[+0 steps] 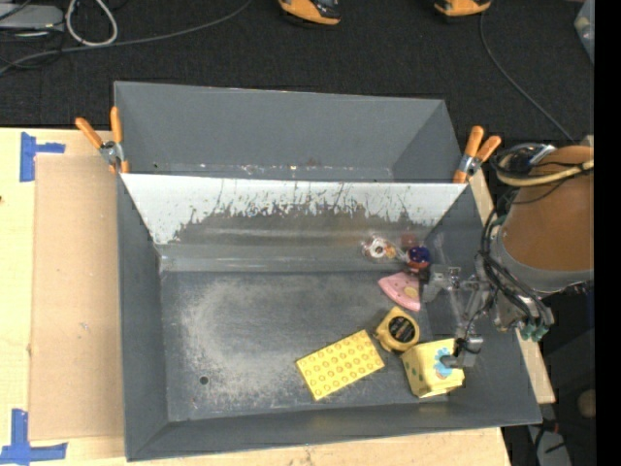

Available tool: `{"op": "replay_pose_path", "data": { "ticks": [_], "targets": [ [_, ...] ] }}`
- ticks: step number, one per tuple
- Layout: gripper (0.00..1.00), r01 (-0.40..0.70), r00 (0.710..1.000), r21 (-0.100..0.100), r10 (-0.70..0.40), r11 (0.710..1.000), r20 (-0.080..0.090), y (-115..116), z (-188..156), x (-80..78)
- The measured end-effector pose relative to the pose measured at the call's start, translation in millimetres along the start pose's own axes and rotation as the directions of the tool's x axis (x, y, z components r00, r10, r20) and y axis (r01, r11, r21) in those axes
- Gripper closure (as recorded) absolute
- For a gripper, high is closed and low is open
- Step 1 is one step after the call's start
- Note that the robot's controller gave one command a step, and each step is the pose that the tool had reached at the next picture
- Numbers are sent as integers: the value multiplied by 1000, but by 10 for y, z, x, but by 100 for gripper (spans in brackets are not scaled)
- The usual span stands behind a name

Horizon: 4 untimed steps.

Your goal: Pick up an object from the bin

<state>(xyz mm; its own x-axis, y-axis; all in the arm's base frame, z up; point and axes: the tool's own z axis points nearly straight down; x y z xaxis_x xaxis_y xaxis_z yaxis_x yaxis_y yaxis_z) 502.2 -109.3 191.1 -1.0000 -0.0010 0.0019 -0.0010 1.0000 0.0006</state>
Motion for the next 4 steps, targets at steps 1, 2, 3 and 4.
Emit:
{"op": "replay_pose_path", "data": {
  "ticks": [1, 2, 3, 4],
  "targets": [
    [0, -49, 999, -1, 49, 999, -2, 392, 180, -13],
    [0, -52, 999, -1, 52, 999, -3, 480, 216, -15],
    [0, -49, 999, -4, 49, 999, -7, 1000, 413, -51],
    [0, -60, 998, -5, 60, 998, -4, 1189, 529, 34]
  ]
}}
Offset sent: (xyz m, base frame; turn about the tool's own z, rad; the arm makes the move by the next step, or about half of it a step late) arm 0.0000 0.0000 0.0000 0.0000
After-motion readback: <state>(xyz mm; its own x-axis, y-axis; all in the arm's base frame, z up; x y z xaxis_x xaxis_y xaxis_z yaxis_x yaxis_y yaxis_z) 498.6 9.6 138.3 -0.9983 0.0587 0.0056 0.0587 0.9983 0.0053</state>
